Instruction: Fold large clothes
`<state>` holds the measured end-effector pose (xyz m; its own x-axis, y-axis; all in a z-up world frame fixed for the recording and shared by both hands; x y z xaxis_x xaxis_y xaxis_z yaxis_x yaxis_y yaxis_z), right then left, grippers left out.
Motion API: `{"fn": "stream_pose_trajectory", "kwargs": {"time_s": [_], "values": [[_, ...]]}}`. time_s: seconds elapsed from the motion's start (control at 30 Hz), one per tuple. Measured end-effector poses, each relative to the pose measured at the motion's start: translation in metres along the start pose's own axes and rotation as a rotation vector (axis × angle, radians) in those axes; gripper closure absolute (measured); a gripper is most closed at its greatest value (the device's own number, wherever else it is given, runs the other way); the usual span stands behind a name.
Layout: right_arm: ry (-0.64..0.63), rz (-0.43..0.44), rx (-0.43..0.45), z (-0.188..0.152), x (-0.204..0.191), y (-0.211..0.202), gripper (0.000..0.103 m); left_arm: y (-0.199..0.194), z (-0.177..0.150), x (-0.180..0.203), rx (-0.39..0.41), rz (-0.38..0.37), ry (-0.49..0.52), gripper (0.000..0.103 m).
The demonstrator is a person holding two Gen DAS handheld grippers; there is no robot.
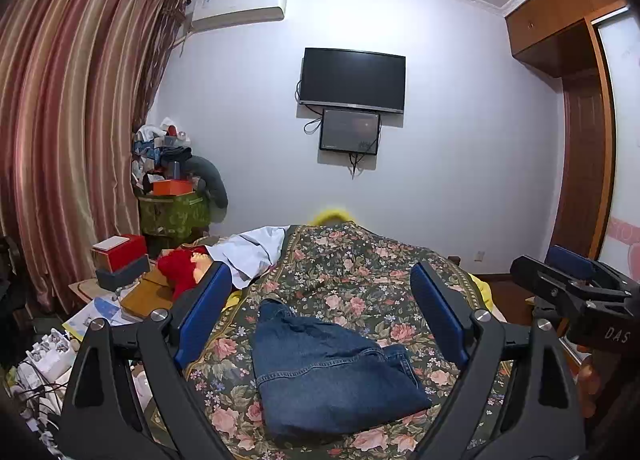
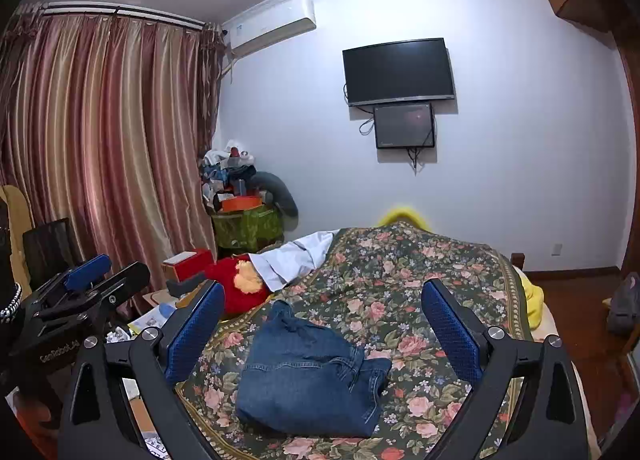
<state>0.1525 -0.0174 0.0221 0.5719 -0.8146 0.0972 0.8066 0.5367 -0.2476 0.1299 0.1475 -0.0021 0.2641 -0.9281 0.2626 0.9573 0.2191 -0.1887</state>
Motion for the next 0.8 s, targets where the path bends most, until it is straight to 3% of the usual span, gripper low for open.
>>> {"fn": "stream_pose_trajectory", "kwargs": {"time_s": [0.8], "values": [[0.007,0.0,-0.011,-0.004,0.001,0.004,0.005,0.012,-0.008,-0.003,-0.032,-0.002,-0.008,0.011]]}}
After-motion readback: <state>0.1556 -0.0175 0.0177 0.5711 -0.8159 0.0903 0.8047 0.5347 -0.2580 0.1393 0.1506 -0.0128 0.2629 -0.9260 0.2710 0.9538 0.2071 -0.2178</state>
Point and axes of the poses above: each gripper's, at about its wrist camera, not at the fingertips, and y roughly the way its jaws point, x to its right, z to its top, the point moved 8 cm from there along y, roughly the way its jaws point, and after that the axes turned 9 degrees about -y, right-handed, at the moved point
